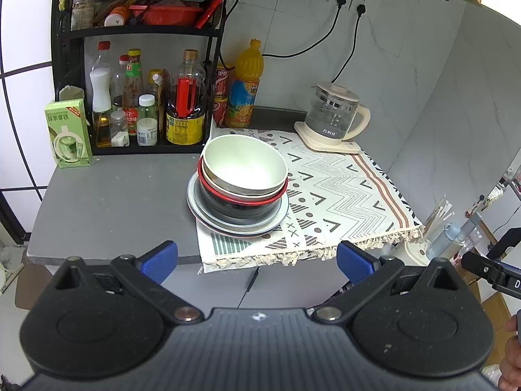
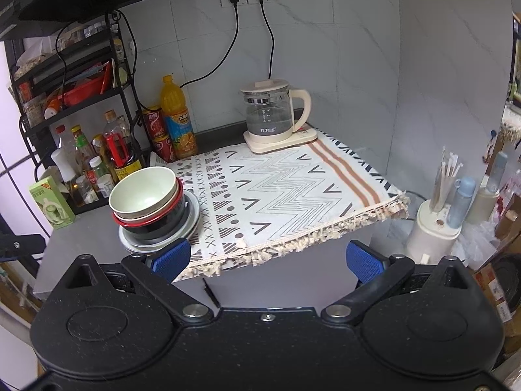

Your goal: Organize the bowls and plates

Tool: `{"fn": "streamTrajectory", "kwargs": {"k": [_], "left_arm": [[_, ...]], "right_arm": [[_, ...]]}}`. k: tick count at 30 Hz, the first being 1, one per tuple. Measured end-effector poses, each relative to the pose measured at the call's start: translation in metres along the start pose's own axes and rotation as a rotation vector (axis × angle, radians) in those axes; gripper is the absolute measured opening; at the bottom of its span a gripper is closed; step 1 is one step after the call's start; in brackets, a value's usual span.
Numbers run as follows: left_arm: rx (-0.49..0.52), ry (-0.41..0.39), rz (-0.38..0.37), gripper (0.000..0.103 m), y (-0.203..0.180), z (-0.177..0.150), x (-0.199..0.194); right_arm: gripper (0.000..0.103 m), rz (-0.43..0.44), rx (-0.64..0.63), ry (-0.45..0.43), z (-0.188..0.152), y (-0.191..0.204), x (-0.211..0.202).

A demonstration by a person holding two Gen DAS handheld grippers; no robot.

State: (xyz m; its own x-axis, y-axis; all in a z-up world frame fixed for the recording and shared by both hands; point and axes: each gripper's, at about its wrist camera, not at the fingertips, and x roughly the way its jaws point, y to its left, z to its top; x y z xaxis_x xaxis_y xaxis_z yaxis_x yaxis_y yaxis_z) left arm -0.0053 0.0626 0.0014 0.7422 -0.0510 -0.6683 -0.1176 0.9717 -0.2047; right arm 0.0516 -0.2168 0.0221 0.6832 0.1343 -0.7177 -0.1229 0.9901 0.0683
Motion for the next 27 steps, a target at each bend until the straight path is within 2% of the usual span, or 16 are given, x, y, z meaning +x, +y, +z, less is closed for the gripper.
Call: {"fn": "streamTrajectory", "kwargs": {"k": [15, 27], "left_arm": [[-0.006, 0.022, 0.014, 0.103, -0.006, 0.005, 0.007], [0.027, 0.029, 0.049, 0.103, -0.02, 0.0, -0.006]], "right_arm": [[0.102, 0.01, 0.005, 0.008, 0.004, -0.002, 0.008], [0.102, 0.02, 0.028, 0.004, 0.001, -0.009, 0.007]]}}
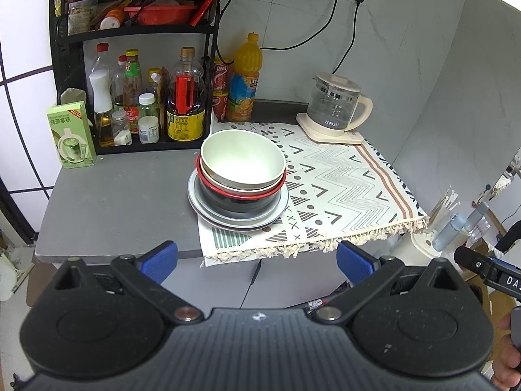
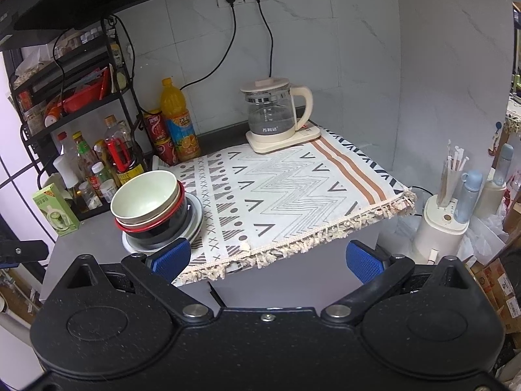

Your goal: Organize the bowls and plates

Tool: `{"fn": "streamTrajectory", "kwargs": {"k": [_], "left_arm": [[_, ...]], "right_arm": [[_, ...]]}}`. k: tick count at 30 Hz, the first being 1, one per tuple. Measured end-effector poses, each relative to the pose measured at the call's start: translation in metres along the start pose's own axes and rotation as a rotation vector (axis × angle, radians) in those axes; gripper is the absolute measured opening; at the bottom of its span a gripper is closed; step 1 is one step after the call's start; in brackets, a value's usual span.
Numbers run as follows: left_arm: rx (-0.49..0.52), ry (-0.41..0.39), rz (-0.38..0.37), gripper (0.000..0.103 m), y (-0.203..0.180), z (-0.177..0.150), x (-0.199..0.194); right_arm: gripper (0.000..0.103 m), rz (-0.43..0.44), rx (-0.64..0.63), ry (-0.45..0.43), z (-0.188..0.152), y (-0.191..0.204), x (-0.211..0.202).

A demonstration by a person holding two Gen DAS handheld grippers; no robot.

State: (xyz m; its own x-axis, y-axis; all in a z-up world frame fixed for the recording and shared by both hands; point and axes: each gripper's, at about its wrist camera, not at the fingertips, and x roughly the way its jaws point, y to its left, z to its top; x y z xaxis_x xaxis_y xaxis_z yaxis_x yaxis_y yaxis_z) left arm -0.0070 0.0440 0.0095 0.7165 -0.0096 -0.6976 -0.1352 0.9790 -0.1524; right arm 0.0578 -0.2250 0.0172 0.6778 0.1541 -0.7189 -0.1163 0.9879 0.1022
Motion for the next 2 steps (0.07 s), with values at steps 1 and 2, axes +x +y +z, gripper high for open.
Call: {"fn": "streamTrajectory", "kwargs": {"k": [1, 2], "left_arm": [[-0.001, 0.004, 0.009, 0.103, -0.001, -0.0008, -0.0006], [-0.003, 0.007, 0.012, 0.103, -0.0016, -0.0018, -0.001]], "right_arm": [[0.102, 0.011, 0.011, 0.004, -0.0012, -0.001, -0.0006], [0.102, 0.021, 0.02, 0.01, -0.0025, -0.0017, -0.0009]]}}
